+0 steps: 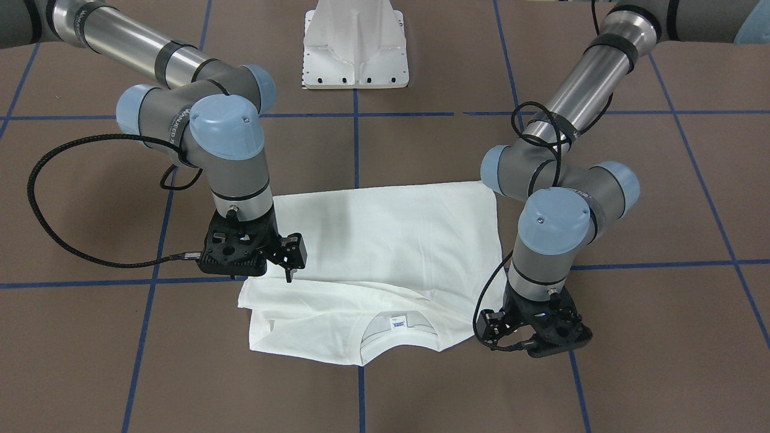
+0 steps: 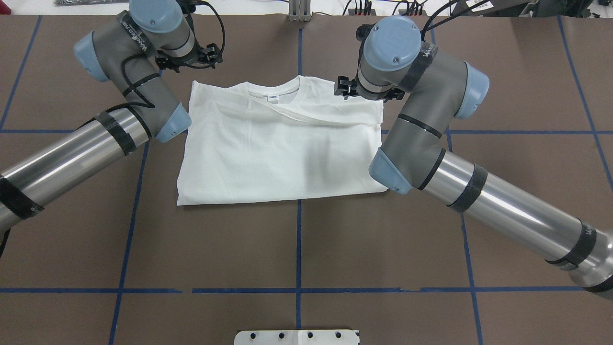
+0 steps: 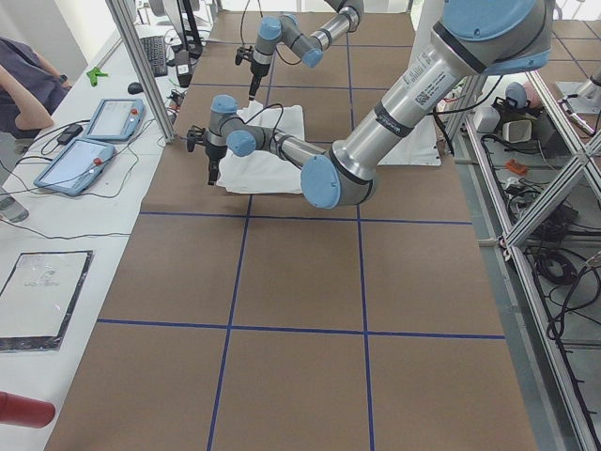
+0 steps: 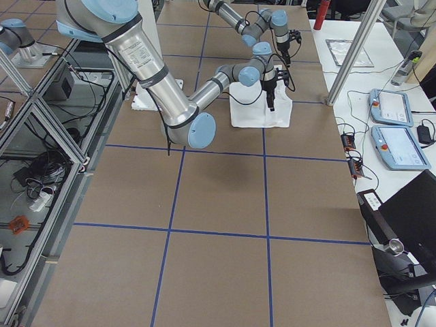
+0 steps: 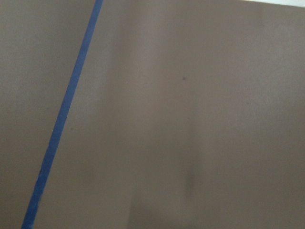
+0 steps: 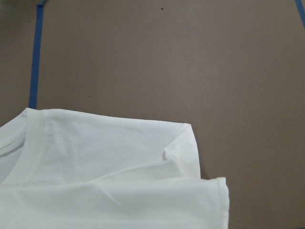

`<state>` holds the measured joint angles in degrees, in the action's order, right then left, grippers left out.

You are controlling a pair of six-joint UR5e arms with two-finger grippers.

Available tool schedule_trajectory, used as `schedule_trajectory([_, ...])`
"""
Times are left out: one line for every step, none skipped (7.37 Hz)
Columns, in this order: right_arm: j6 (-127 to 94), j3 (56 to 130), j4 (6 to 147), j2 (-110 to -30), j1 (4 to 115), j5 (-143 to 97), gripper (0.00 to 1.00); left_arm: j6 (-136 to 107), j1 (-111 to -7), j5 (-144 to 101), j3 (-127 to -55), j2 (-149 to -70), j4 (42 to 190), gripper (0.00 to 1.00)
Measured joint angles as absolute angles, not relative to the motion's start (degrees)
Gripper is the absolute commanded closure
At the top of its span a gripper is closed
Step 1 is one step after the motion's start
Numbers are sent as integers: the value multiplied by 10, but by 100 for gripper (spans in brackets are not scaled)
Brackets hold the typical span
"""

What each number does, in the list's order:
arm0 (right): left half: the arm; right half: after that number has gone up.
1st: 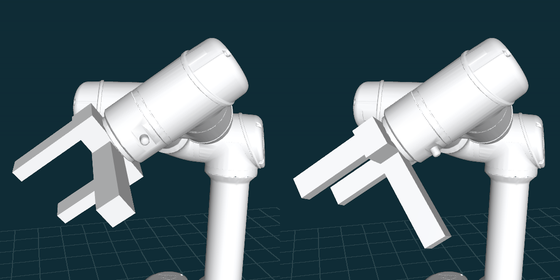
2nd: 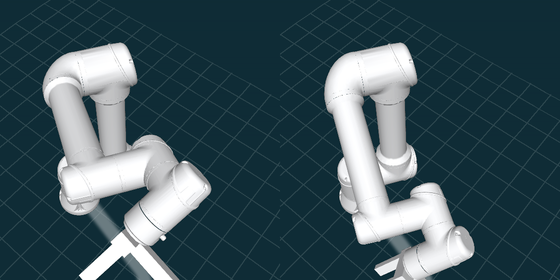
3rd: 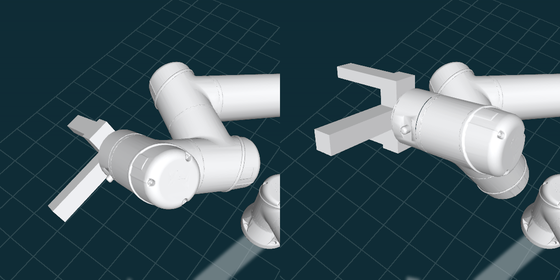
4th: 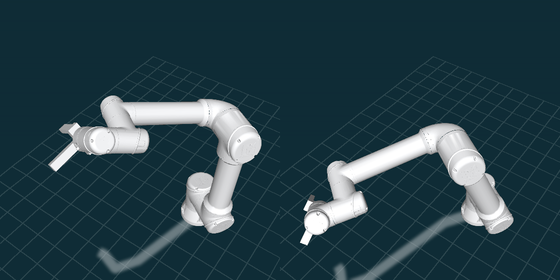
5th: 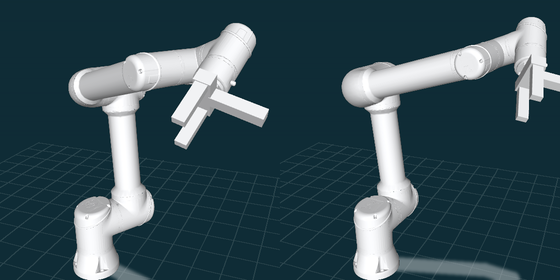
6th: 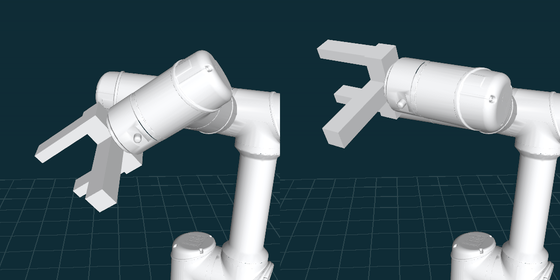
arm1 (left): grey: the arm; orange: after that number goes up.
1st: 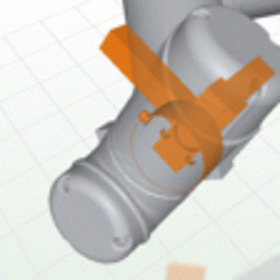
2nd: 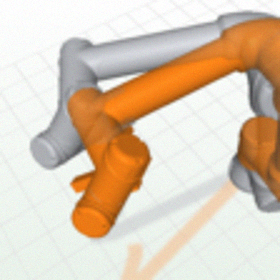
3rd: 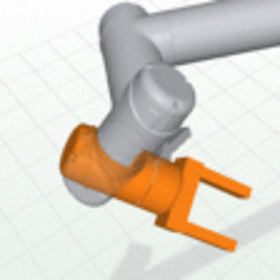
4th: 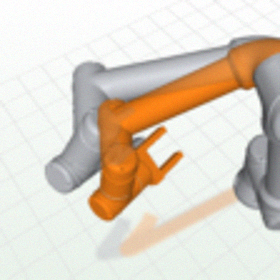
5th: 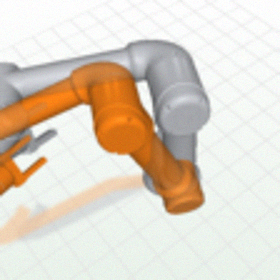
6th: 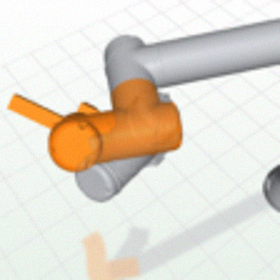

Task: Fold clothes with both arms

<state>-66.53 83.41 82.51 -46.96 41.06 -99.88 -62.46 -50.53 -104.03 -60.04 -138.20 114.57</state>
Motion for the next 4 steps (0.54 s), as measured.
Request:
schedule_trajectory([-685,835,826,-465,392,-989,0,-605,-509,-1049,-602,-1382,1145,0])
schedule_trajectory([-709,833,827,-458,365,-962,0,-580,-514,-1068,-609,-1378,1145,0])
schedule_trajectory([-727,827,828,-453,341,-932,0,-559,-519,-1086,-628,-1366,1145,0])
schedule_trajectory([-734,815,828,-448,325,-905,0,-550,-522,-1096,-646,-1354,1144,0])
